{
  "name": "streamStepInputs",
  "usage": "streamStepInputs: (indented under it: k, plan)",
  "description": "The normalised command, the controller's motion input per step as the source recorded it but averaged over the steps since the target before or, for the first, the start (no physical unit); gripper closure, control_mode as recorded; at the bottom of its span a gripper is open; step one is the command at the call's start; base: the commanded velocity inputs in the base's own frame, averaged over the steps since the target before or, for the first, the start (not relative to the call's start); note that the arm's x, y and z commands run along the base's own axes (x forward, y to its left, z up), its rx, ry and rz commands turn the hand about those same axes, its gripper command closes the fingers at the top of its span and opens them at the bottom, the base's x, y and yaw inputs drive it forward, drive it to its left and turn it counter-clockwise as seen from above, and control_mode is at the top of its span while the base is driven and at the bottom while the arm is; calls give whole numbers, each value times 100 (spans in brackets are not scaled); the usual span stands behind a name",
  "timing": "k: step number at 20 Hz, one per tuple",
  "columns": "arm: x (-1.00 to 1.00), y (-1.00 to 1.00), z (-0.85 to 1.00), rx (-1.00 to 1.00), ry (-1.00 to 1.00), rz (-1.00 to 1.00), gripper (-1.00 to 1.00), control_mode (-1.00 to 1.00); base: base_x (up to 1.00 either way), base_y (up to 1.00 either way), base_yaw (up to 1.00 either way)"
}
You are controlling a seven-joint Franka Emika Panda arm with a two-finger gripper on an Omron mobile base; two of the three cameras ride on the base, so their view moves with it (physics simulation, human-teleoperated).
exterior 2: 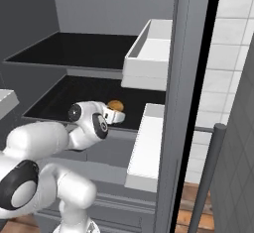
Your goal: Gather the onion and potato from the fridge and place them on a tray on the dining counter. Then gather the steak and fish from the fridge and place them on the other tray.
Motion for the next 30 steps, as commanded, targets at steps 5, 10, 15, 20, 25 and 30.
streamStepInputs:
  k: [5,10,15,20,25,30]
  plan:
    - [-77,-15,56,0,22,0,100,-100,0,0,0]
    - [-58,-9,66,0,29,1,100,-100,0,0,0]
    - [-63,0,16,0,24,1,100,-100,0,0,0]
    - [-55,0,7,0,7,0,100,-100,0,0,0]
    - [-40,0,6,0,-2,6,100,-100,0,0,0]
    - [-13,1,23,0,2,7,100,-100,0,0,0]
